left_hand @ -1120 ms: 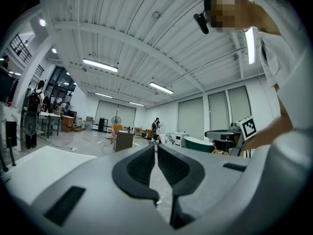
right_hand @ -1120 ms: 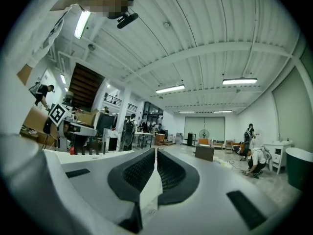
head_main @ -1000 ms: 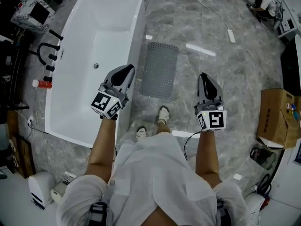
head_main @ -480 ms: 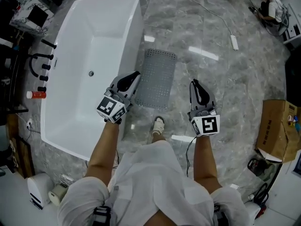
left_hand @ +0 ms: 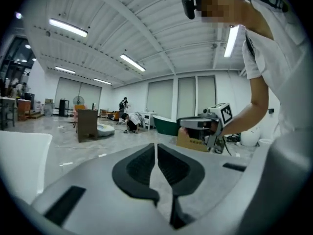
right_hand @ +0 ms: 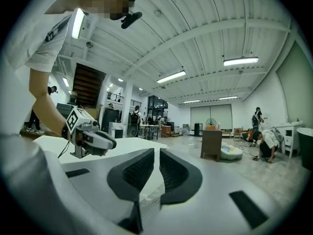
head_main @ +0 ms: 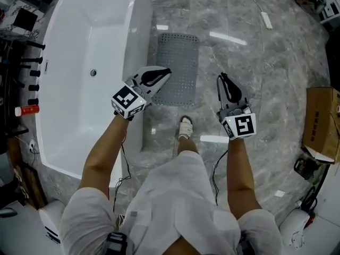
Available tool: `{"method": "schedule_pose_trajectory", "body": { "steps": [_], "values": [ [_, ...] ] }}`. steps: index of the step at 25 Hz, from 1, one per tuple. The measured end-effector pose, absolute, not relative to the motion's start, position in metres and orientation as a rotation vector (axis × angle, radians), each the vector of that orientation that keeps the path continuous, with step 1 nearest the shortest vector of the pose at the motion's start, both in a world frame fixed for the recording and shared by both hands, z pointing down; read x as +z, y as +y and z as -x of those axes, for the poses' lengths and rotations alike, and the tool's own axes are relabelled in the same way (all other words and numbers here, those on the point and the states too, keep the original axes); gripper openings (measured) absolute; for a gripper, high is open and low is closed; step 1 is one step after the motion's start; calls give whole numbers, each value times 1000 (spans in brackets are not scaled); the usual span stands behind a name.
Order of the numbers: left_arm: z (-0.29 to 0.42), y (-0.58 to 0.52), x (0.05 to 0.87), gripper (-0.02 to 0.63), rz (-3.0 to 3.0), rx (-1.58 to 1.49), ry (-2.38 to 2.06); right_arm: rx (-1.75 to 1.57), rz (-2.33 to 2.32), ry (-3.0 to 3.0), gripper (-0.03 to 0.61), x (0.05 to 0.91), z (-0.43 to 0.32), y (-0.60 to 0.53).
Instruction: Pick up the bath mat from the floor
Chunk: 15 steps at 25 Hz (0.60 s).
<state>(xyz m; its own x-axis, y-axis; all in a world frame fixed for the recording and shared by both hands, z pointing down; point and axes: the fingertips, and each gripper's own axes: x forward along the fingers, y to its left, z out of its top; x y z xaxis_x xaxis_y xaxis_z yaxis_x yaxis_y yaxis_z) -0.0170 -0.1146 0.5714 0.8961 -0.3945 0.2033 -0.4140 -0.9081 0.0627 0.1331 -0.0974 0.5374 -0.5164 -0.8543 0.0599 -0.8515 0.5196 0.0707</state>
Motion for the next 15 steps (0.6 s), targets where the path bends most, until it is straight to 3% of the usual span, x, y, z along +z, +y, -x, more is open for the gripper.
{"method": "schedule_pose_trajectory", "body": {
  "steps": [12, 15],
  "values": [
    [24, -88, 732, 29, -3044, 608, -310, 48, -1545, -2655, 111, 683, -125, -70],
    [23, -73, 768, 71, -3046, 693, -200, 108, -1512, -2639, 137, 726, -125, -66]
  ]
}}
